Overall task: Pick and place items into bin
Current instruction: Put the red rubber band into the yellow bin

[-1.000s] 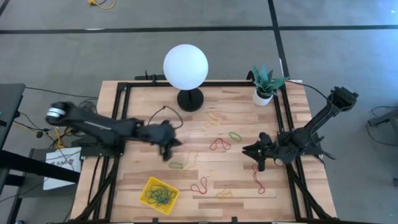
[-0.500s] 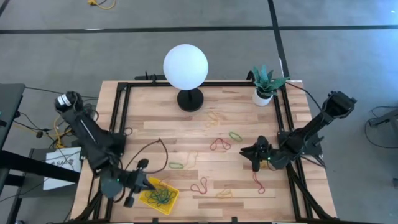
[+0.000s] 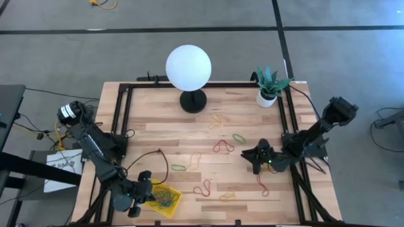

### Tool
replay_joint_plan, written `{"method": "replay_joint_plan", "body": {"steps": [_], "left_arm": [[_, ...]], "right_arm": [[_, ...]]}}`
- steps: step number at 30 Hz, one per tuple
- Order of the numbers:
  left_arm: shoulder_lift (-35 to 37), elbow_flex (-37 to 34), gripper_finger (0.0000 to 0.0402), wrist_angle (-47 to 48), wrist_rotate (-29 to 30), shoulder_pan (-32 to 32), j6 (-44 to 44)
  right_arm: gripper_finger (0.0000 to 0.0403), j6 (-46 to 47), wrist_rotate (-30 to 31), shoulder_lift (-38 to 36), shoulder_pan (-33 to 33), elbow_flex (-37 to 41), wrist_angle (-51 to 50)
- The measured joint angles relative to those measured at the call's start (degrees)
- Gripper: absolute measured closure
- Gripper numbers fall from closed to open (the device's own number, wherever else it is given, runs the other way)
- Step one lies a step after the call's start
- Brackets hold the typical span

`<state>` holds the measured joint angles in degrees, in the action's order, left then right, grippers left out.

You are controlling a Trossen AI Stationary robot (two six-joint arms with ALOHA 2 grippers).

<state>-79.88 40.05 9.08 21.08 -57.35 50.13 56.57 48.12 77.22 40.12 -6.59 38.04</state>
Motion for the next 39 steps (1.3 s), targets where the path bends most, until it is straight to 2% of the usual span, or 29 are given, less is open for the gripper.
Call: {"method": "replay_joint_plan", "body": {"steps": [6,12,18,24,29,32,35,37,39], "left_arm": [[0.1,0.0,0.0398,-1.1,0.3,1.9,0.3],[0.1,0.0,0.0365,-0.9,0.2,3.5,1.0],[0.1,0.0,0.0328,-0.9,0.5,5.2,1.8],[0.1,0.9,0.0319,-0.3,-1.8,7.3,-3.9],[0.1,5.5,0.0318,4.3,-1.5,9.4,-10.4],[0.1,10.2,0.0318,11.0,3.0,9.8,-16.6],[0.1,15.3,0.0318,19.0,12.5,9.7,-23.4],[0.2,18.2,0.0318,24.3,19.5,9.7,-25.7],[0.2,20.5,0.0318,29.4,23.8,9.8,-26.5]], "right_arm": [[0.0308,0.0,-0.2,3.8,-4.4,0.0,1.3],[0.0308,-1.8,-1.8,5.7,-7.1,0.0,1.4],[0.0308,-12.9,-2.0,5.6,-8.1,-1.9,1.4],[0.0308,-28.2,-9.4,5.6,-10.8,-7.1,0.6],[0.0308,-34.3,-10.0,5.6,-15.5,-10.6,-2.7],[0.0308,-34.6,-14.3,5.6,-19.3,-11.8,-5.3],[0.0308,-34.6,-20.3,5.6,-23.0,-12.0,-7.9],[0.0308,-34.6,-21.9,5.6,-24.8,-12.0,-8.5],[0.0308,-34.7,-22.8,5.6,-26.3,-12.0,-9.2]]}}
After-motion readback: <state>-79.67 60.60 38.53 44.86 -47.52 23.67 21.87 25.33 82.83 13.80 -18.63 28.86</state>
